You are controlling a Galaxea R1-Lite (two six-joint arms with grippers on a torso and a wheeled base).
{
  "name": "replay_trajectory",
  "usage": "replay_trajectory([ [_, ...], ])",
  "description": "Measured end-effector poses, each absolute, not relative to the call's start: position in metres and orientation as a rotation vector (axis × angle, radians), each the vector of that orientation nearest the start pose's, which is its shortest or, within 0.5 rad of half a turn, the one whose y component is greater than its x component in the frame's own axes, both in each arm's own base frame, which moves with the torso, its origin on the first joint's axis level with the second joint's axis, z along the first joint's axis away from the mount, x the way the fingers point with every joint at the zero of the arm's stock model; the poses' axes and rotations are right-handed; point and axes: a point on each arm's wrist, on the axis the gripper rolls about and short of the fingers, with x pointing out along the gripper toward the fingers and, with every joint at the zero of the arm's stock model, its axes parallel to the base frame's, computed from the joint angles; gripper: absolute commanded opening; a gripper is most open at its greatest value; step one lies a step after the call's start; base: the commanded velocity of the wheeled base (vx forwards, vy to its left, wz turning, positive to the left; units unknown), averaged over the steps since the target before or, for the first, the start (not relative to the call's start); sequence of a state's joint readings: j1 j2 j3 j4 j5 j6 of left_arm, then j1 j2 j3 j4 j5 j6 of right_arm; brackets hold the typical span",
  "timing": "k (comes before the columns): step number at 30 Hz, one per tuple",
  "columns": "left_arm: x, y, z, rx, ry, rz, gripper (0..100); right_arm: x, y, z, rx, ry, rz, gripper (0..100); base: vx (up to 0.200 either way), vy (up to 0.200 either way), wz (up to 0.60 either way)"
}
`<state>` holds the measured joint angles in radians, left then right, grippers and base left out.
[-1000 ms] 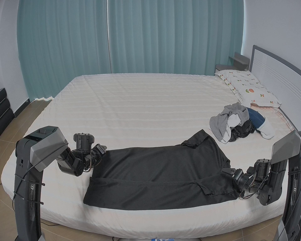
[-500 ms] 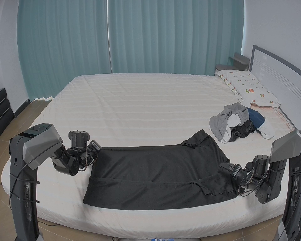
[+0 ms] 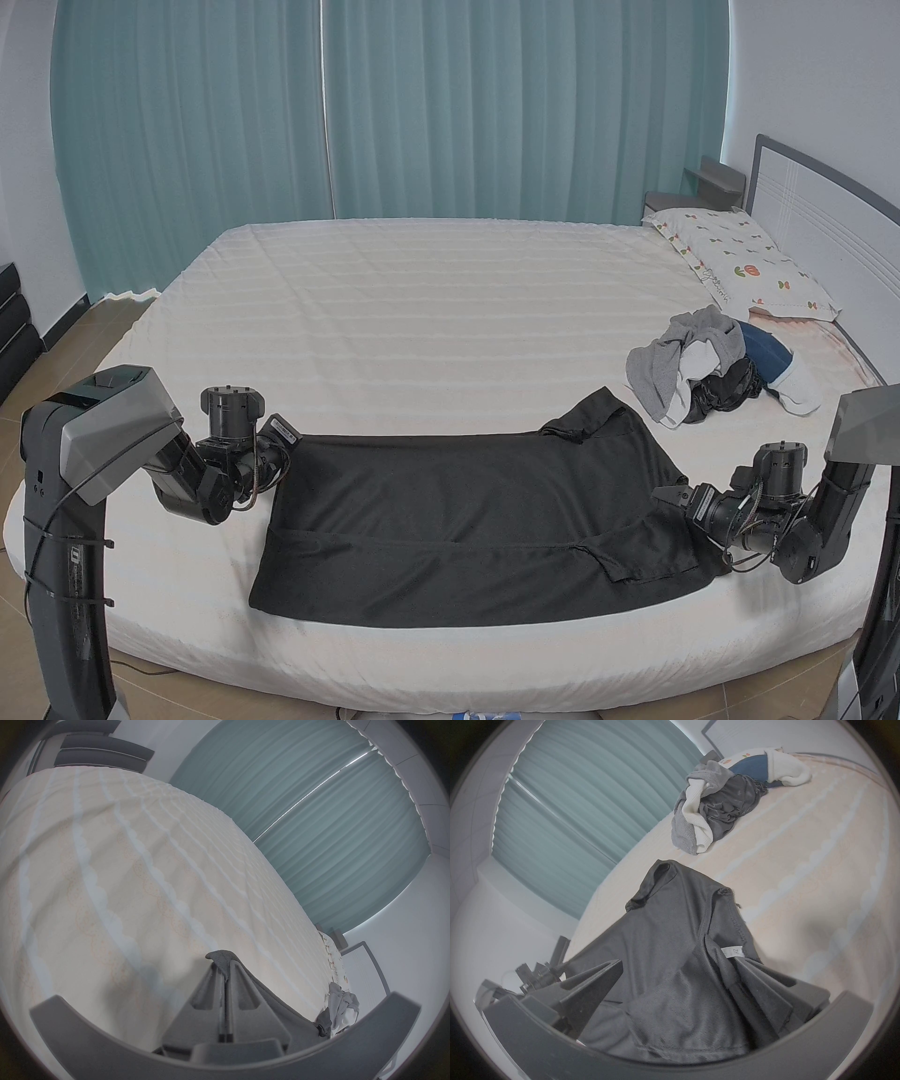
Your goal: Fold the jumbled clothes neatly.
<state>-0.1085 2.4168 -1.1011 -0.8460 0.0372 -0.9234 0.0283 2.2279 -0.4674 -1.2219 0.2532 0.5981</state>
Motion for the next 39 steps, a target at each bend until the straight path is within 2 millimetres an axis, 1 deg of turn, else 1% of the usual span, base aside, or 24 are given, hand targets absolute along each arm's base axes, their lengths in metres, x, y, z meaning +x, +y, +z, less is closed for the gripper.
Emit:
replay_trajectory([
  [5, 0.43, -0.046, 0.003, -0.873, 0.467, 0.152, 0, 0.322, 0.006, 0.019, 0.621, 0.521, 0.103, 100, 0.0, 0.0, 0.0],
  [9, 0.428, -0.046, 0.002, -0.872, 0.474, 0.153, 0, 0.335, 0.003, 0.033, 0.614, 0.496, 0.1, 100, 0.0, 0.0, 0.0],
  [12, 0.426, -0.046, 0.002, -0.872, 0.478, 0.153, 0, 0.348, 0.002, 0.042, 0.609, 0.483, 0.102, 100, 0.0, 0.0, 0.0],
  [15, 0.424, -0.046, 0.002, -0.872, 0.484, 0.154, 0, 0.366, 0.005, 0.048, 0.598, 0.455, 0.11, 100, 0.0, 0.0, 0.0],
  [19, 0.421, -0.046, 0.003, -0.883, 0.489, 0.156, 0, 0.39, 0.011, 0.044, 0.569, 0.44, 0.102, 100, 0.0, 0.0, 0.0],
  [22, 0.42, -0.046, 0.005, -0.901, 0.489, 0.158, 0, 0.412, 0.017, 0.035, 0.541, 0.437, 0.096, 100, 0.0, 0.0, 0.0],
  [30, 0.418, -0.045, 0.008, -0.92, 0.488, 0.163, 0, 0.459, 0.029, 0.019, 0.508, 0.428, 0.091, 100, 0.0, 0.0, 0.0],
  [34, 0.417, -0.045, 0.008, -0.922, 0.489, 0.164, 0, 0.477, 0.035, 0.01, 0.497, 0.435, 0.077, 100, 0.0, 0.0, 0.0],
  [39, 0.416, -0.045, 0.008, -0.924, 0.491, 0.166, 0, 0.495, 0.04, -0.001, 0.489, 0.435, 0.062, 100, 0.0, 0.0, 0.0],
])
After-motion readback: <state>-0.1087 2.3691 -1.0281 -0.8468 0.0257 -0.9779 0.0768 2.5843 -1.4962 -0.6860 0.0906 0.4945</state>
